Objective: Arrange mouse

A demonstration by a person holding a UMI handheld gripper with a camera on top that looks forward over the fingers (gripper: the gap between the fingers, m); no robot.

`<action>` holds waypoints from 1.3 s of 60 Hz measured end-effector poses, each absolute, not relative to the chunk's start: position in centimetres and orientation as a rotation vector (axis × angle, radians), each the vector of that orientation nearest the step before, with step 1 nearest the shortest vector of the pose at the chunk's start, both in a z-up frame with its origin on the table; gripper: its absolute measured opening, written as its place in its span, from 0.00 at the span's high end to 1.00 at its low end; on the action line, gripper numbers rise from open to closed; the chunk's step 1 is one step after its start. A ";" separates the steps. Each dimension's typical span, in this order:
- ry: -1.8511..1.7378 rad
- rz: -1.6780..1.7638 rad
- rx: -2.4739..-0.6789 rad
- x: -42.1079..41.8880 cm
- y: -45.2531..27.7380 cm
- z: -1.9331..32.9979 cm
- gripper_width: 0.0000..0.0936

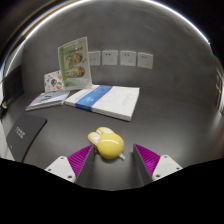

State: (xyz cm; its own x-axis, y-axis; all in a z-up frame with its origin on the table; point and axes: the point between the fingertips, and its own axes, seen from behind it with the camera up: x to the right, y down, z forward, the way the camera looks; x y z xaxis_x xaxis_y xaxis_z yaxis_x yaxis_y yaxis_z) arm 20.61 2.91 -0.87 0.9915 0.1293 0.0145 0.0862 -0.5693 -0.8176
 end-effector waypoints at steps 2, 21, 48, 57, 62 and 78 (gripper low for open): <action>-0.166 0.075 -2.189 20.4 3.6 -1.0 0.13; -0.207 0.126 -2.179 19.5 8.4 -1.1 0.45; 0.011 0.069 -2.164 17.6 6.2 0.7 0.60; 0.058 0.065 -2.089 6.6 3.7 3.9 0.60; 0.073 0.080 -2.027 -1.5 2.9 6.3 0.61; -0.055 0.062 -2.080 -20.4 0.3 4.3 0.61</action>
